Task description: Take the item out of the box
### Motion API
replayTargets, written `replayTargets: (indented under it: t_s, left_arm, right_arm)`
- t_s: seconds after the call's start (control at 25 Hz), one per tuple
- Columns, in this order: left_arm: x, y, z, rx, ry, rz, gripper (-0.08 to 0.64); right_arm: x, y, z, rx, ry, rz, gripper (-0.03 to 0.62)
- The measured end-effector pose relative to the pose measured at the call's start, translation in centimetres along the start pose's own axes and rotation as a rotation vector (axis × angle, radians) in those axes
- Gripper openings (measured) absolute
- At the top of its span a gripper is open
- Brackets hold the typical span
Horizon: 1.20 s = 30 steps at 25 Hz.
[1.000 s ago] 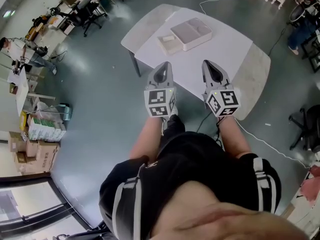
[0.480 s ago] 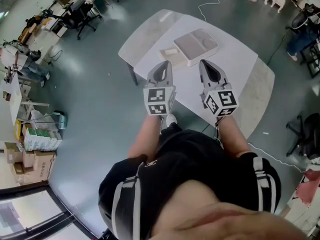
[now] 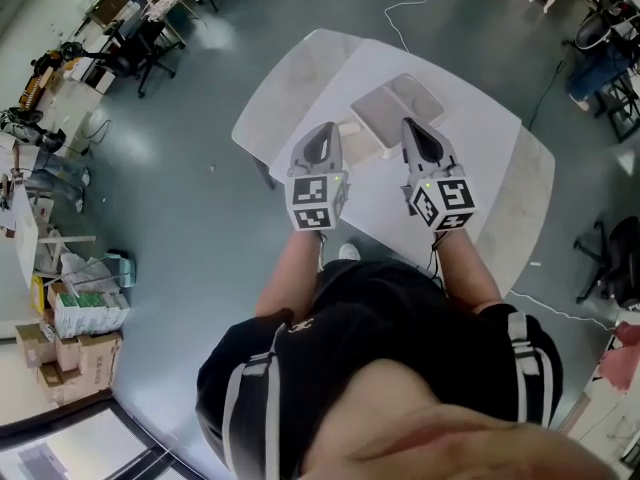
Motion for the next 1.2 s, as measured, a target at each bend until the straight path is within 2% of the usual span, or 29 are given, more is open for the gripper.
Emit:
replayTargets:
  t_s: [0.12,0.24,0.48,0.64,0.76,1.0,1.2]
  left_arm:
    - [-0.6,1.9,-2.2,0.019,-0.034,0.001,0.012]
    - [-0.7,3.5,-3.9,0.059,-0.033,-0.007,0.012]
    - [0.4,5.3,-5.6,0.123,-0.051,-0.065,0.012]
    - [1.5,6.4,-4.5,0.169,0.102,-0.105,0.012]
    - [2.8,7.2,-4.2,0.221,0.213,-0.172,0.012]
    - [6.2,9.2,-5.0,0.290,0.329,-0.358,0.012]
    - [9.2,11.1,-5.4,0.343,0.522,-0.562,0.016]
  right_arm:
    - [0.5,2.3,0.4,0.040,0.000,-0.016,0.012]
    - [0.8,4.1,1.0,0.074,-0.001,-0.037,0.012]
    - [1.5,3.8,3.0,0.117,0.003,-0.050,0.012]
    - [2.4,3.2,4.6,0.123,0.011,-0.059,0.012]
    - [2.9,2.9,5.0,0.124,0.007,-0.076,0.012]
    - [4.0,1.6,6.0,0.135,-0.003,-0.119,0.012]
    - [4.8,-0.1,7.5,0.190,0.007,-0.151,0.012]
Point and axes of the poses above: the fingertips, and each gripper's own axes: y forward along the fingers, z to its right, x out of its underside, the point moved 9 cm from there along -y, backward along the fingers, and after that the axes turned 11 degrees about -y, right-handed, at the moved point
